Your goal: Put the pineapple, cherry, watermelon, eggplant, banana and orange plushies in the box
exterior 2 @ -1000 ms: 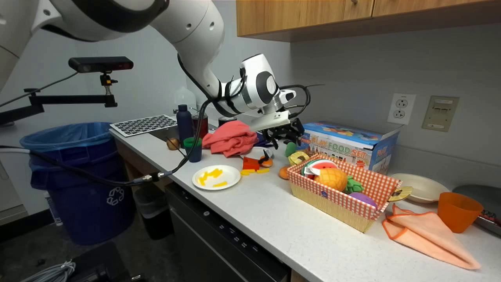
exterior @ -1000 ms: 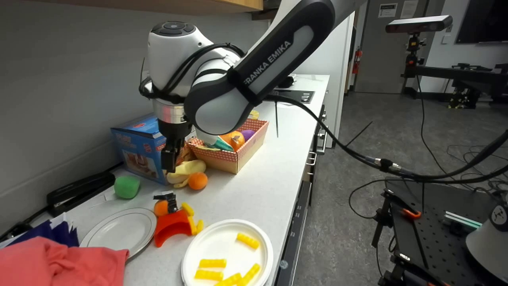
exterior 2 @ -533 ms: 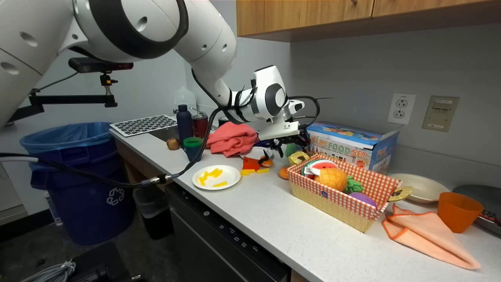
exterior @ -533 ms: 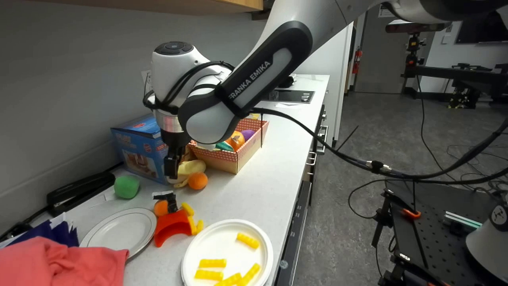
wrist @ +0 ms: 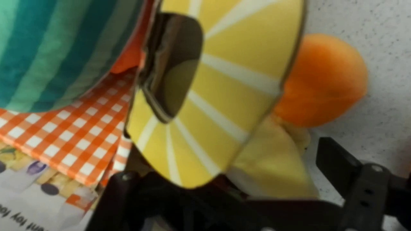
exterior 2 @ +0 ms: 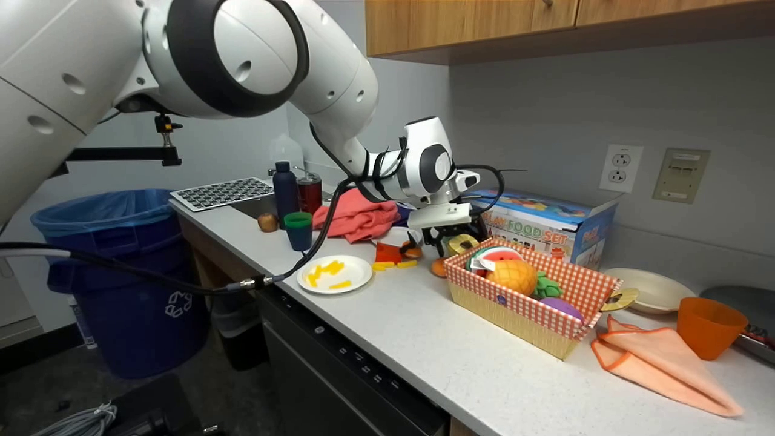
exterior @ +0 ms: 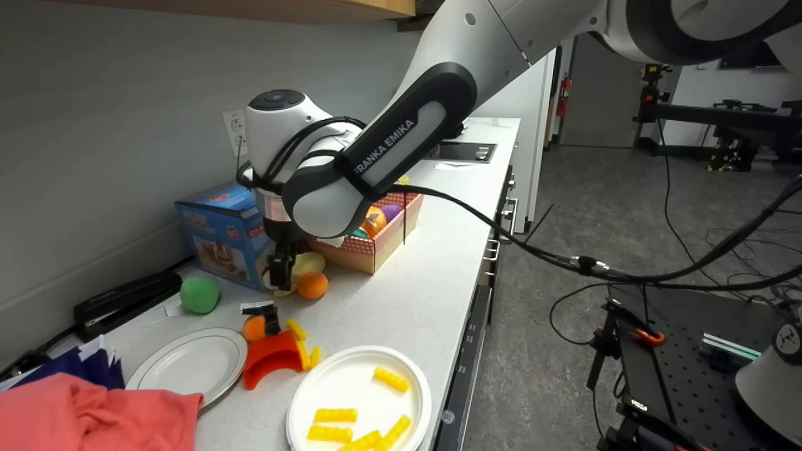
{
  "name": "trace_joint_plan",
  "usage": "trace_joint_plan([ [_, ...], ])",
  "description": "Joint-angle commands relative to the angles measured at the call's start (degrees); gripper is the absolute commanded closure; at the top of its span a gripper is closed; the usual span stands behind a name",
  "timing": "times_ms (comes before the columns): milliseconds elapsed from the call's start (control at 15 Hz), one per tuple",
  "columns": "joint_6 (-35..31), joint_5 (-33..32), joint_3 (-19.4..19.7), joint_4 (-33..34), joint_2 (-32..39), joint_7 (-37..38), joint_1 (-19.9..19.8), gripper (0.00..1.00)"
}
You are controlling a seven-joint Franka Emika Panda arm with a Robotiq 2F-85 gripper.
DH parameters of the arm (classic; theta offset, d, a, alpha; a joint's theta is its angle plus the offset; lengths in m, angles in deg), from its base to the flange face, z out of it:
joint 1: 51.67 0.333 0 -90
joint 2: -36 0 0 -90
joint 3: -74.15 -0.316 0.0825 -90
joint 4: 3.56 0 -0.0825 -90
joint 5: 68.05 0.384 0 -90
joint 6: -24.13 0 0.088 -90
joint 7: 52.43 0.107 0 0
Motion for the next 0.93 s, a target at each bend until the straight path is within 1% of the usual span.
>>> trace_joint_plan([
  [0, 2.8, 2.05, -1.59, 4.3, 2.56, -2.86, -1.15, 0.0],
  [67, 3.05, 2.73, -2.34, 4.39, 2.64, -3.42, -1.52, 0.0],
  [133, 3.16, 3.41, -2.88, 4.32, 2.71, -3.76, -1.83, 0.12],
  [200, 3.04, 4.34, -3.66, 4.09, 2.71, -4.67, -2.32, 0.28],
  [267, 2.89, 4.95, -4.12, 3.95, 2.73, -5.28, -2.58, 0.34],
  [333, 2.65, 5.48, -4.58, 3.76, 2.71, -5.9, -2.86, 0.44],
  [467, 2.46, 6.15, -5.12, 3.47, 2.51, -6.83, -3.19, 0.6],
  [733, 0.78, 3.88, -3.46, 1.39, 0.12, -6.4, -1.42, 0.86],
  [800, 0.61, 3.21, -2.95, 0.42, -1.22, -6.0, -0.93, 0.94],
  [867, 0.67, 2.82, -2.73, -0.32, -2.35, -5.67, -0.68, 0.98],
])
